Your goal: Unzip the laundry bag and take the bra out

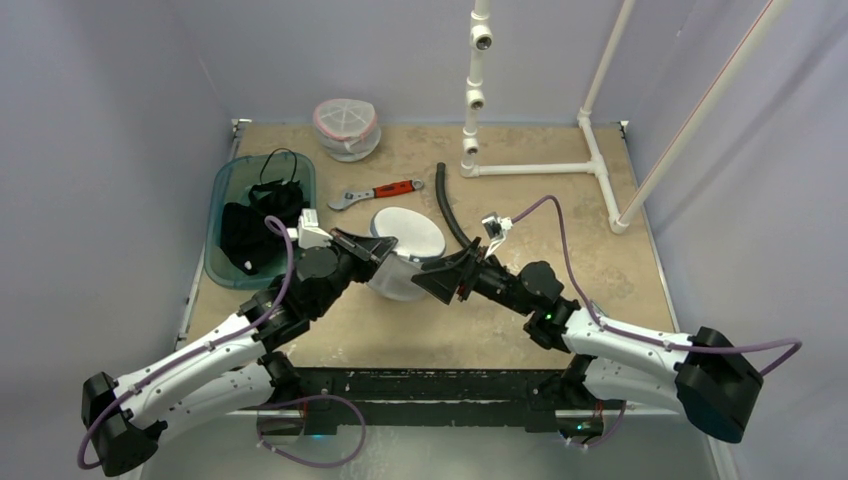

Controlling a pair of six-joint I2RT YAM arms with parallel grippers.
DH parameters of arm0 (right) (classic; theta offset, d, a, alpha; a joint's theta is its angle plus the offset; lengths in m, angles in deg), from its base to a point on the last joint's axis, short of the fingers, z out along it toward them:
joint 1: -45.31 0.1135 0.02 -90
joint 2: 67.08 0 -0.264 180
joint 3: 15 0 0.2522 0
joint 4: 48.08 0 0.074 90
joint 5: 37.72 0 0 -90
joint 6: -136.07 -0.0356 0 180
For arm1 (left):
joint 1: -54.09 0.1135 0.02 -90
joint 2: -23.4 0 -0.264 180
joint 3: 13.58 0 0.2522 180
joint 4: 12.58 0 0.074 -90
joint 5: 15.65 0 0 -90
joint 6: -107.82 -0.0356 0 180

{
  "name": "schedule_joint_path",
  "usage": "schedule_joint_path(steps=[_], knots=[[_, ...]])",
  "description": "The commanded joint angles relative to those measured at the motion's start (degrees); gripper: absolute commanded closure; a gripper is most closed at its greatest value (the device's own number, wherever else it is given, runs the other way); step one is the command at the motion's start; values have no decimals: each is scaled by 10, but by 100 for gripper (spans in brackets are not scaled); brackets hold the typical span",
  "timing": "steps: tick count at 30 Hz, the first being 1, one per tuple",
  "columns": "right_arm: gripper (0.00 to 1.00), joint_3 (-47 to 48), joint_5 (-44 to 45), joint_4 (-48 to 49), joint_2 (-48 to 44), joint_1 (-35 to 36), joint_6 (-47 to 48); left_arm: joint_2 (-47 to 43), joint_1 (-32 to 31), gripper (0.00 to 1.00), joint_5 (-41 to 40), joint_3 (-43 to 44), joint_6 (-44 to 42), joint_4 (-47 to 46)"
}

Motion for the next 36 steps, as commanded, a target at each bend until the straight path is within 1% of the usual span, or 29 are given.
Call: schedule_joint_path(steps=[1, 8, 15, 19, 22, 27, 36], knots=[[28, 10, 18, 33, 5, 1, -5, 1, 1, 100, 19, 31, 8, -37], [29, 12, 23, 35, 13, 1, -7, 6, 1, 100, 26, 32, 7, -43], [35, 16, 24, 39, 21, 1, -8, 1, 1, 100, 27, 32, 7, -43], [33, 10, 36, 32, 17, 1, -10, -3, 0, 100, 24, 32, 7, -40], [33, 2, 42, 35, 16, 0, -12, -4, 1, 100, 26, 32, 7, -42], [42, 9, 36, 45, 19, 1, -10, 1, 0, 100, 39, 33, 9, -45], [56, 14, 35, 44, 17, 1, -7, -4, 0, 100, 33, 29, 9, -44]])
